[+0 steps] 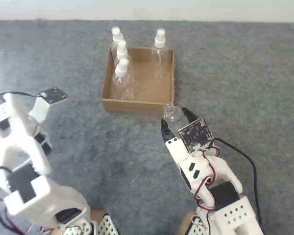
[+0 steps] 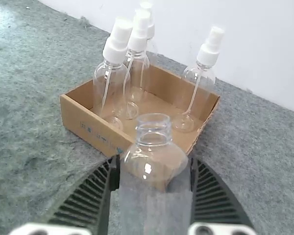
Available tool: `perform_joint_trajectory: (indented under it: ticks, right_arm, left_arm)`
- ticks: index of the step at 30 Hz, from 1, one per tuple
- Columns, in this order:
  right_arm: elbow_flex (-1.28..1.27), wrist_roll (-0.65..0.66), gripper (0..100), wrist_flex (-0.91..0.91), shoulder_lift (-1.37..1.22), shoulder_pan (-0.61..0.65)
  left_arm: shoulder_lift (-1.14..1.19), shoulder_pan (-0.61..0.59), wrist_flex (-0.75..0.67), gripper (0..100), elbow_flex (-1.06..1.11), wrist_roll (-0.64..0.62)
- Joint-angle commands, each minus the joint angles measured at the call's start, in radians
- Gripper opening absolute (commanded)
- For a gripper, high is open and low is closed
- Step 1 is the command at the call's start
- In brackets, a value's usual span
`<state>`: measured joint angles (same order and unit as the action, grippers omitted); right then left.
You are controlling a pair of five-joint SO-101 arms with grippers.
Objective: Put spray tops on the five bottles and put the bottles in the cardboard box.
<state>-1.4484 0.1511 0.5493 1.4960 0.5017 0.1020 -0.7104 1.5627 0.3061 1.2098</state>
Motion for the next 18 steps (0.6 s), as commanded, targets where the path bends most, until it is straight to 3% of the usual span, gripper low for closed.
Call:
perform_joint_trajectory:
  ticks: [1,13,18]
  right_arm:
    - [0.011,0.023,10.8,-0.010,0.024,0.001]
    - [0.011,0.023,10.8,-0.010,0.024,0.001]
    - [0.011,0.023,10.8,-0.010,0.024,0.001]
  left_arm:
    - [-0.072,0.003,0.066,1,-0.038,-0.009]
    - [-0.176,0.003,0.092,1,-0.038,-0.014]
    - [-0.207,0.011,0.091,1,-0.038,-0.141]
